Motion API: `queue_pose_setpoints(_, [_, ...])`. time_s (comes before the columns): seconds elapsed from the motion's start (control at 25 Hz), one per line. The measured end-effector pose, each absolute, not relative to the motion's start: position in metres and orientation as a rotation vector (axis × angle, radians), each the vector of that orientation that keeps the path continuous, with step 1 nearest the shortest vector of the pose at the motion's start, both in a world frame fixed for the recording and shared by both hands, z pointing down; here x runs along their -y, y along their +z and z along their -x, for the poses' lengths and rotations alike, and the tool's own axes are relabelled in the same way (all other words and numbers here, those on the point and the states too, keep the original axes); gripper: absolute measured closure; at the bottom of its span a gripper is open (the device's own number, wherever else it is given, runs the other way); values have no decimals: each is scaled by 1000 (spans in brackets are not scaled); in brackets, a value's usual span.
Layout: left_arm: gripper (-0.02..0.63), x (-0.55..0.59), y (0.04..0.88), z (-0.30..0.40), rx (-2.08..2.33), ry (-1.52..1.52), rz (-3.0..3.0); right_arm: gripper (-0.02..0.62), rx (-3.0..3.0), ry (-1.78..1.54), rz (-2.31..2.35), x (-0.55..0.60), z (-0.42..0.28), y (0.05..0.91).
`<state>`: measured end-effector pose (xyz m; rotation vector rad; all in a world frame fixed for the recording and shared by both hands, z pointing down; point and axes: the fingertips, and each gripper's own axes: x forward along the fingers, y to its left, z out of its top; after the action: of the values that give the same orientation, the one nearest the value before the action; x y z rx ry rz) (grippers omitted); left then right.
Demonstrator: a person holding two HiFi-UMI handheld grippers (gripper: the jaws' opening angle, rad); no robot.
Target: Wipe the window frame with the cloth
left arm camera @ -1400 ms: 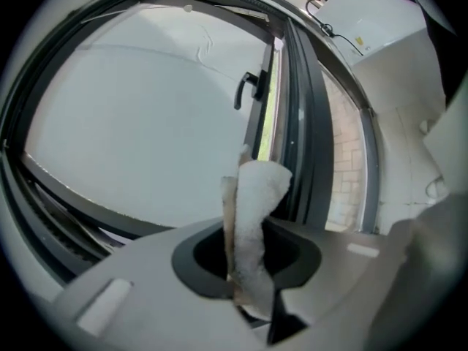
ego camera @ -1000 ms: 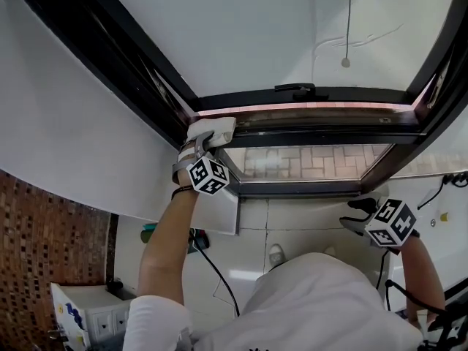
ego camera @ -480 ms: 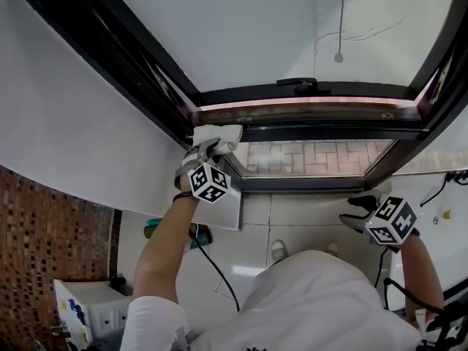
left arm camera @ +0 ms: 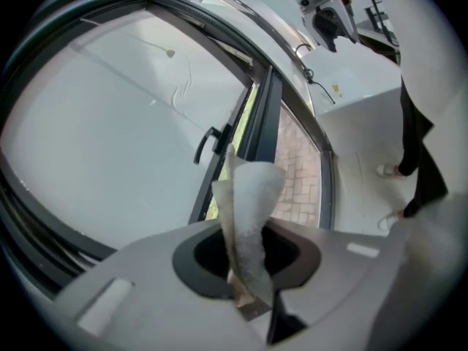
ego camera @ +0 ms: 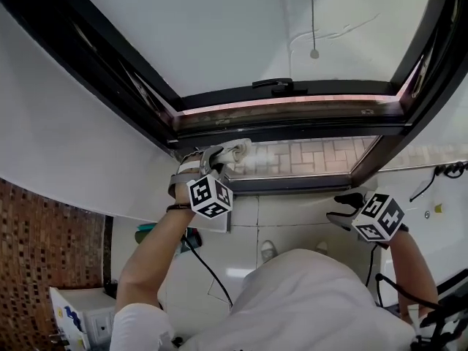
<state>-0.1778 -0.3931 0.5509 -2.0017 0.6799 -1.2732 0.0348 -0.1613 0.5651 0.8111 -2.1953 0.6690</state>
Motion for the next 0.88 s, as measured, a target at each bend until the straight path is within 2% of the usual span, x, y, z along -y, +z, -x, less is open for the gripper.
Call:
queue_pose_setpoints(0.48, [515,354,490,-44,-467,-1007,2032,400,2162,645,-909,150,-97,560])
queue_pose_setpoints(0.88, [515,344,490,-204,-391,-965,2024,400,2136,680,-1013,121,-165,562])
